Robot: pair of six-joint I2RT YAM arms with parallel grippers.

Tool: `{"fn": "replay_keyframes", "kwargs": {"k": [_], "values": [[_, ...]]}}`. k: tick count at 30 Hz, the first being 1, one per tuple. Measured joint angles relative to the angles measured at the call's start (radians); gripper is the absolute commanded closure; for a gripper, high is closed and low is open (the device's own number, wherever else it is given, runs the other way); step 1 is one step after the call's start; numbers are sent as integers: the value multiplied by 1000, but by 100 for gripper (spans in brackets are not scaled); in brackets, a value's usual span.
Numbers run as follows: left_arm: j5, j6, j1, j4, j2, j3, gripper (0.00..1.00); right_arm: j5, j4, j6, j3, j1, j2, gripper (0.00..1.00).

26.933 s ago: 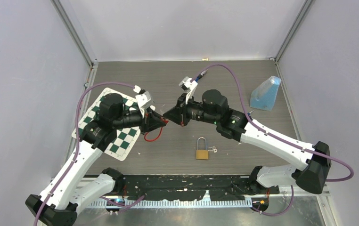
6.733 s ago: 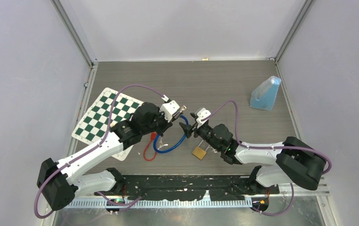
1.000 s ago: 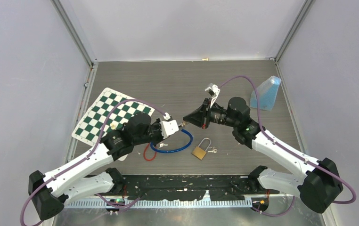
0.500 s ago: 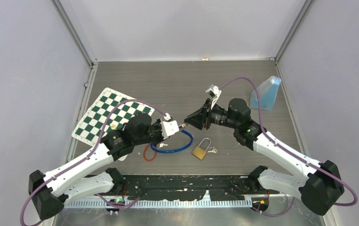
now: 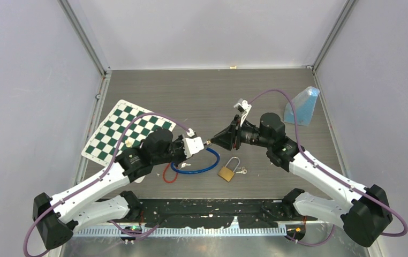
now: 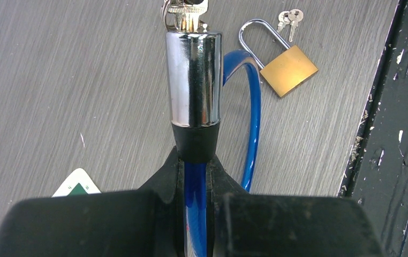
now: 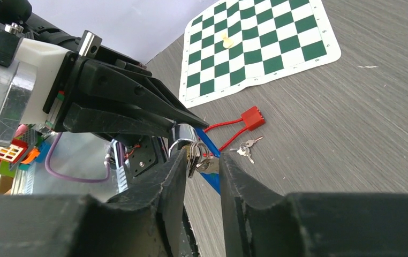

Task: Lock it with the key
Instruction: Lock the lock.

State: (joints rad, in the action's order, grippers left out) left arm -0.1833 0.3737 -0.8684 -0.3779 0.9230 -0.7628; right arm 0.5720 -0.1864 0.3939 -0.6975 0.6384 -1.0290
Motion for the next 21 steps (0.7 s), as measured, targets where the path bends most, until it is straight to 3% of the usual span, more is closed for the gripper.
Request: {"fn": "replay_keyframes", "kwargs": {"k": [7, 21], "values": [[0, 0, 0, -2, 2, 0, 100, 55, -24, -7, 4, 0, -31, 93], [-6, 5, -1, -17, 11, -5, 100, 71, -250, -175, 147, 5, 22, 95]]}}
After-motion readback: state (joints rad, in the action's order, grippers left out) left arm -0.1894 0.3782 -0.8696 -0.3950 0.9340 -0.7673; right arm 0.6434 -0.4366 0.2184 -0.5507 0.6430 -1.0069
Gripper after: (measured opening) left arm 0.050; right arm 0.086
